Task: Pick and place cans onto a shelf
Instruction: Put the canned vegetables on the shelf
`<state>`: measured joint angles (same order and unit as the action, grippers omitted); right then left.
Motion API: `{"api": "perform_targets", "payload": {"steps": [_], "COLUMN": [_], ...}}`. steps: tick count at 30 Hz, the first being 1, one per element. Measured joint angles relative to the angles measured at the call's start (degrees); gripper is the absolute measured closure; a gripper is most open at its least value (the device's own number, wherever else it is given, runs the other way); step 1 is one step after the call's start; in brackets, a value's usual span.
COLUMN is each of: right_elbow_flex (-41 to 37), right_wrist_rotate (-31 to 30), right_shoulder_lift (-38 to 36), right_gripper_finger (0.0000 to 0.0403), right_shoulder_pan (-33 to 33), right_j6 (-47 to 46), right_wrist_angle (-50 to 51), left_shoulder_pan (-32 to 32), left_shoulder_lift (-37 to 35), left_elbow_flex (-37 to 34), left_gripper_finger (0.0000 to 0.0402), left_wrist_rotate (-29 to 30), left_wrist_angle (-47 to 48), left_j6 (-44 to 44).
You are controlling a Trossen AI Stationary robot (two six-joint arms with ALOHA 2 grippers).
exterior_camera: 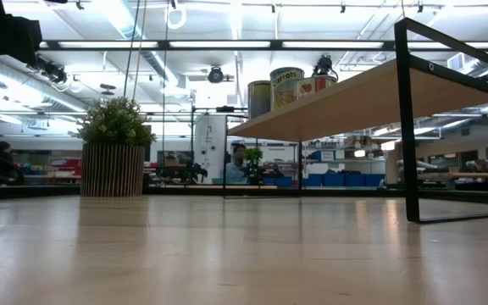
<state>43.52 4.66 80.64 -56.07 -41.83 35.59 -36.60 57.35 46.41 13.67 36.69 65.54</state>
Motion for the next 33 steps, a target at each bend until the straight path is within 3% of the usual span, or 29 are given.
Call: {"api": "perform_targets", "payload": {"steps": [6, 12, 17, 23, 29, 33], "right_elbow_flex": [5.8, 11.7, 12.7, 12.7, 7.1, -0.7], "right_wrist_rotate": [-12.9, -30.7, -39.8, -52.1, -60.7, -61.3], "right_shoulder_lift": [-1.4, -7.1, -13.5, -20.2, -27.5, -33.2], "right_gripper_finger": [0.0111, 0.0111, 0.0110, 0.0110, 0.0110, 0.0110], "right_shoulder_pan": [3.1, 6.0, 8.1, 12.3, 18.0, 21.0], "right_j6": [-3.7, -6.2, -3.8, -1.4, -1.6, -5.9], "right_wrist_angle": [0.0, -2.0, -8.6, -4.3, -0.9, -2.4], "left_shoulder_pan": [0.0, 0.0, 0.0, 0.2, 0.2, 1.0], "left_shoulder_lift": [0.0, 0.0, 0.0, 0.0, 0.0, 0.0], "left_elbow_flex": [0.0, 0.0, 0.0, 0.0, 0.0, 0.0], "left_gripper_finger": [0.0027, 0.0027, 0.0027, 0.0027, 0.0027, 0.0027], "left_wrist_rotate": [0.0, 0.0, 0.0, 2.3, 5.7, 6.0], "left_wrist_angle": [0.0, -0.1, -0.1, -0.4, -1.2, -1.4], "left_j6": [-0.2, -0.2, -0.2, -0.2, -0.8, -0.9]}}
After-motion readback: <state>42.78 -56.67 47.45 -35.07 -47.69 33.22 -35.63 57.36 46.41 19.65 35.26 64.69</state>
